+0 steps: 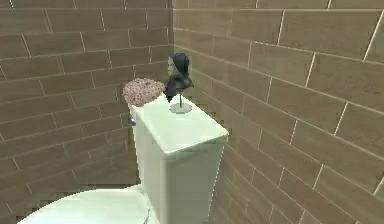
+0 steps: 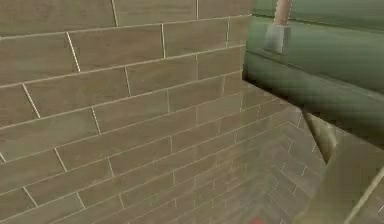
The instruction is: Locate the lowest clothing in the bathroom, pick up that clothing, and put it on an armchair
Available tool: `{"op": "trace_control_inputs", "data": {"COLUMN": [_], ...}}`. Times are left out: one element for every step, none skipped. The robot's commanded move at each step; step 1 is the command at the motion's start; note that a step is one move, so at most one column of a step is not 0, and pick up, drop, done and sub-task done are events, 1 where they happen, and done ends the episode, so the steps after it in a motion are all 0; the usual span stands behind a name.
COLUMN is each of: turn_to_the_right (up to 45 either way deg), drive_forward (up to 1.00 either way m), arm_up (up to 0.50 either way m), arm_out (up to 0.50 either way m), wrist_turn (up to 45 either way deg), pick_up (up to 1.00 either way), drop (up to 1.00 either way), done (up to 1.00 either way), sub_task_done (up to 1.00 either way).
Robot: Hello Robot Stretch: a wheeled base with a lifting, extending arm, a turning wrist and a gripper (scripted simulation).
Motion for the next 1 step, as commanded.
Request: {"op": "trace_control_inputs", "data": {"turn_to_the_right": [-45.0], "drive_forward": [0.00], "arm_up": [0.00], "arm_out": [0.00], "wrist_turn": [0.0], "pick_up": [0.00], "drop": [0.00], "done": [0.00], "sub_task_done": [0.00]}}
